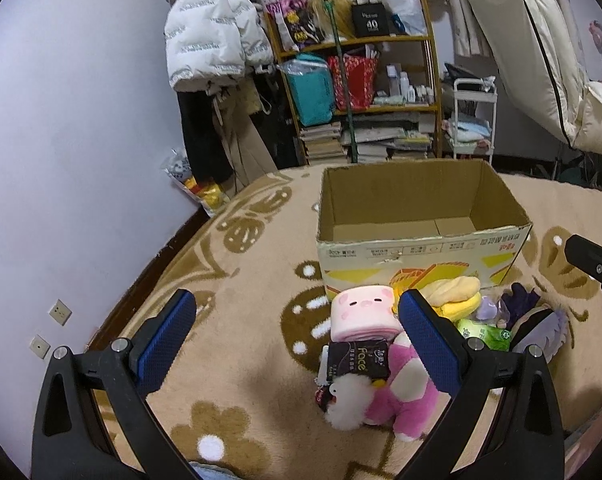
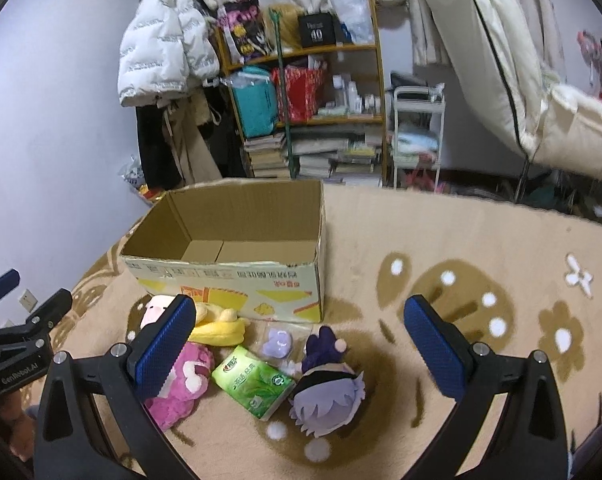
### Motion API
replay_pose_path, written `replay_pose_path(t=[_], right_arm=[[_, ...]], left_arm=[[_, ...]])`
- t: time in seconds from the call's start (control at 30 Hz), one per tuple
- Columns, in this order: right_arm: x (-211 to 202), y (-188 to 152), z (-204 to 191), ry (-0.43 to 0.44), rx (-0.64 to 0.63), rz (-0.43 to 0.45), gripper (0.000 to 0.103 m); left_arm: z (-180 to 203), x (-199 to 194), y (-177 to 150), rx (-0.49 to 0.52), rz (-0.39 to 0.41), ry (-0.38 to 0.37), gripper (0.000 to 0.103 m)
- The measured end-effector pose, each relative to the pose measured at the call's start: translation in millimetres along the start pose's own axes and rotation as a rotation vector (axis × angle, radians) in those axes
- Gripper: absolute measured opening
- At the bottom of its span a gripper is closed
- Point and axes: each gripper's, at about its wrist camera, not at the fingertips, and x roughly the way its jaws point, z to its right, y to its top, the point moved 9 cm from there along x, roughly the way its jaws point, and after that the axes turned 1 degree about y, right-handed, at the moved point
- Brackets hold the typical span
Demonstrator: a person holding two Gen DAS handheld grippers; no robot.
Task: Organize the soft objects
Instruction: 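Lower the left tool onto the white plush while the right tool grasps the purple-haired doll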
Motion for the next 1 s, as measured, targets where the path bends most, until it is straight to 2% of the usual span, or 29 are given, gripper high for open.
replay_pose_path(t=[0.43, 0.9, 1.0], right_arm=[[50.2, -22.1, 26.6, 0.024, 0.142, -0.185, 0.103], [82.0, -55.9, 39.1, 0.022, 0.193, -0.356, 0.103], [84.2, -60.9, 40.0, 0.018, 0.202, -0.383, 0.099]], left_arm=[[16.7, 44.4, -11.7, 0.019, -0.127, -0.034, 0.100], [24.0, 80.6, -57.8, 0.047, -0.361, -0.048, 0.100], [22.3, 85.9, -67.0, 0.051, -0.407, -0.042, 0.100]])
